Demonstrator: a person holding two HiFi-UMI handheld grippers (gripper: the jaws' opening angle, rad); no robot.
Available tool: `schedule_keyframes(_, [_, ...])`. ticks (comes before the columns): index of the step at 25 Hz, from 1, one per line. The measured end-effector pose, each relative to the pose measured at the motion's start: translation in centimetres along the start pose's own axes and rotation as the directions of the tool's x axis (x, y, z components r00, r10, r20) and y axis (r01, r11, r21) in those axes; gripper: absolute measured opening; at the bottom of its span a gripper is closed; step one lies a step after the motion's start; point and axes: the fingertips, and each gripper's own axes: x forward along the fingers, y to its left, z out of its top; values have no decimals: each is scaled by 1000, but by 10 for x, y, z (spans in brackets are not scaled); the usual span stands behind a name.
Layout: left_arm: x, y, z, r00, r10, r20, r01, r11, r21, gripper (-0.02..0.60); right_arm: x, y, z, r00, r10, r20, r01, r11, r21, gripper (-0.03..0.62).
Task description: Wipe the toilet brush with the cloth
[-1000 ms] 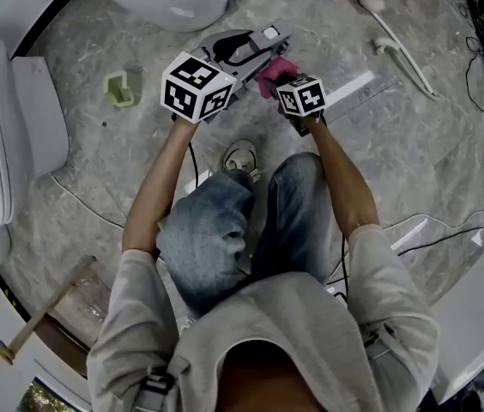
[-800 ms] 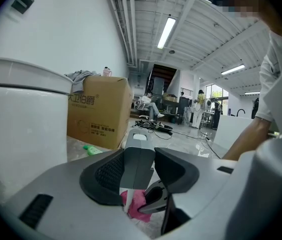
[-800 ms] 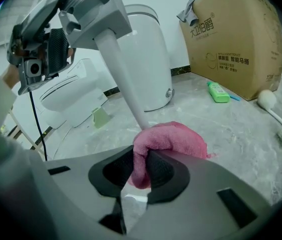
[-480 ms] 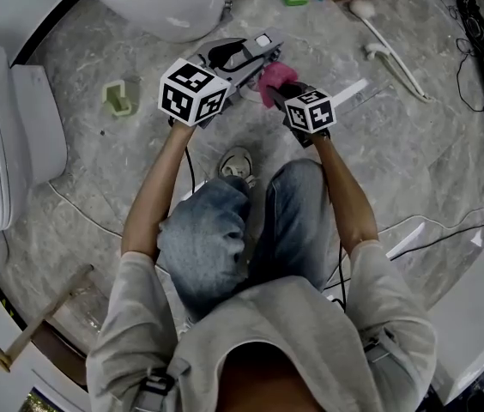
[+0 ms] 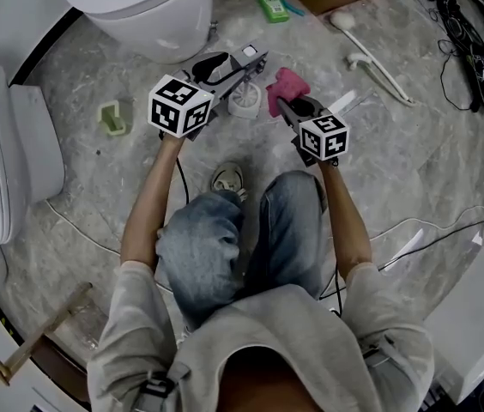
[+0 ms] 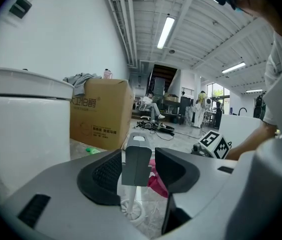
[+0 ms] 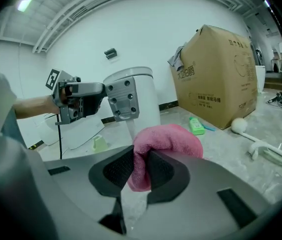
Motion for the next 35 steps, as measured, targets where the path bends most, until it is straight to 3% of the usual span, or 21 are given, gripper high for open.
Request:
schedule_keyframes(5, [-22,8,5,997,54,64,-51,998,-38,212,-7,-4,1,999,-12,36,11,999,46,84])
schedule_keyframes(10, [-47,29,-18,987,149,68,-142,986,-89,205,-5,-2,-2,999,-17,28,17,1000,10,84])
schedule_keyframes(14, [-56,43,-45,979,197,47,-191,975,-111,93,-2,-7,1,999,-28,29,29,1000,-7,84])
schedule_keyframes(17, [-56,49,-60,977,208,39,-203,973,-105,25,0,-13,4,998,-45,38,45,999,-2,84])
schedule_keyframes(24, [-44,71,-79,973,232,11,-229,965,-128,18,11,-26,8,997,-79,12,80,997,-24,84])
schedule_keyframes(35, [-64,68,-66,968,218,-127,-244,935,-256,18,-10,-25,35,982,-129,-137,141,987,82,84])
